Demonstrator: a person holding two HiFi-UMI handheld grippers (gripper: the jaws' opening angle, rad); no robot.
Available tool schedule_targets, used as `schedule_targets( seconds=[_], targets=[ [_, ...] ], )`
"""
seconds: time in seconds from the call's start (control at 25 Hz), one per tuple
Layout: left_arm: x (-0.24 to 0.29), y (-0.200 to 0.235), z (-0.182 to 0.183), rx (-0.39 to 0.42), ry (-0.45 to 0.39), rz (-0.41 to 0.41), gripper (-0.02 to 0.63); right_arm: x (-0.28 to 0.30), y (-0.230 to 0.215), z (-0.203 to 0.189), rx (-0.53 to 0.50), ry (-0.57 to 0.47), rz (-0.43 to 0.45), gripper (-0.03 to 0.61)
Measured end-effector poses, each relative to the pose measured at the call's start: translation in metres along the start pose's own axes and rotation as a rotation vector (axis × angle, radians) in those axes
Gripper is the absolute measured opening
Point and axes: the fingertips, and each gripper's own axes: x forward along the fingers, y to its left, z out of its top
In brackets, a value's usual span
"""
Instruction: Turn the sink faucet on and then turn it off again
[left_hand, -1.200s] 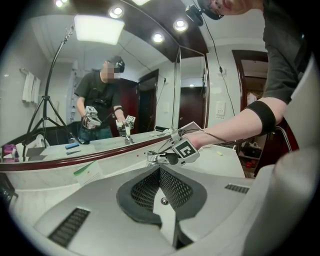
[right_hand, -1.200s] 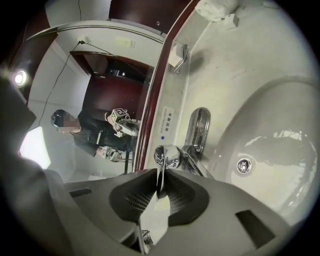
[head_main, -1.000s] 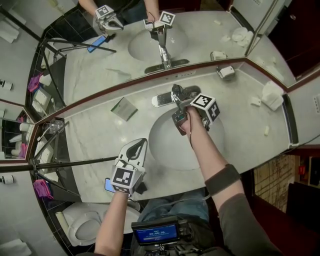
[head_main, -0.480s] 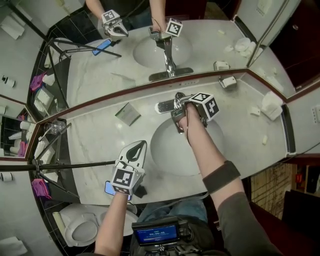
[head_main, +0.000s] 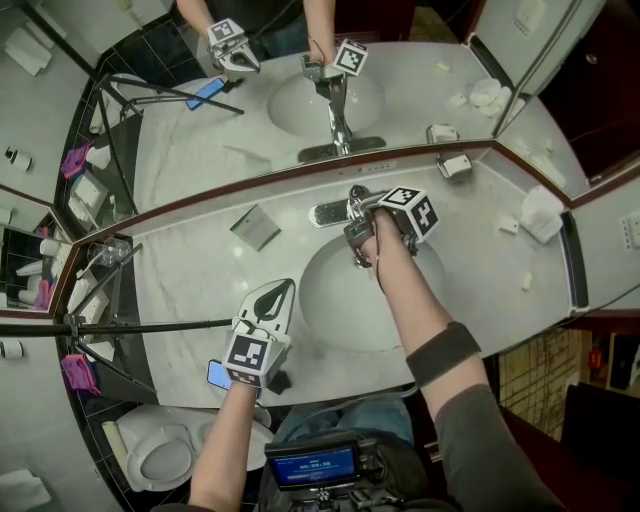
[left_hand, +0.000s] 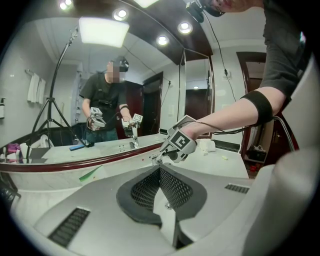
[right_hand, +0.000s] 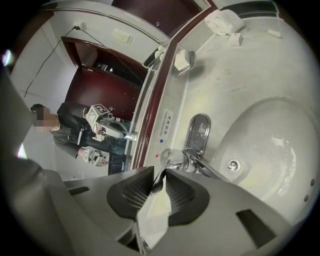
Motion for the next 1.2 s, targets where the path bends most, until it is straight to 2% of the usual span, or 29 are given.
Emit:
schedule_targets(
  seconds=[0.16, 0.48, 0.6, 0.84, 1.04, 1.2],
  targets=[
    [-0.004, -0.003, 0.004, 0.001, -0.008, 0.007, 0.0, -0.002, -0.002, 0.0, -0.08, 0.026, 0.049, 0.112],
    [-0.015, -0.004, 0.016, -0.009, -0.036, 0.032, 0.0, -0.032, -0.003, -0.01, -0.274, 0.087, 0.049, 0.097],
    [-0.019, -0.007, 0.02, -0.014, -0.049, 0.038, 0.0, -0.05, 0.005, -0.014, -0.352, 0.098, 0.087, 0.092],
    [-0.03, -0.014, 0.023, -0.017, -0.062, 0.041, 0.0, -0.093, 0.036, -0.018, -0.622, 0.066, 0.183, 0.019],
    [-0.041, -0.018, 0.021, -0.032, -0.072, 0.044, 0.0, -0.133, 0.051, -0.019, -0.834, 0.016, 0.272, 0.017],
    [-0.049, -0.019, 0.02, -0.041, -0.074, 0.046, 0.0, -0.161, 0.05, -0.014, -1.041, -0.04, 0.284, 0.017]
  ],
)
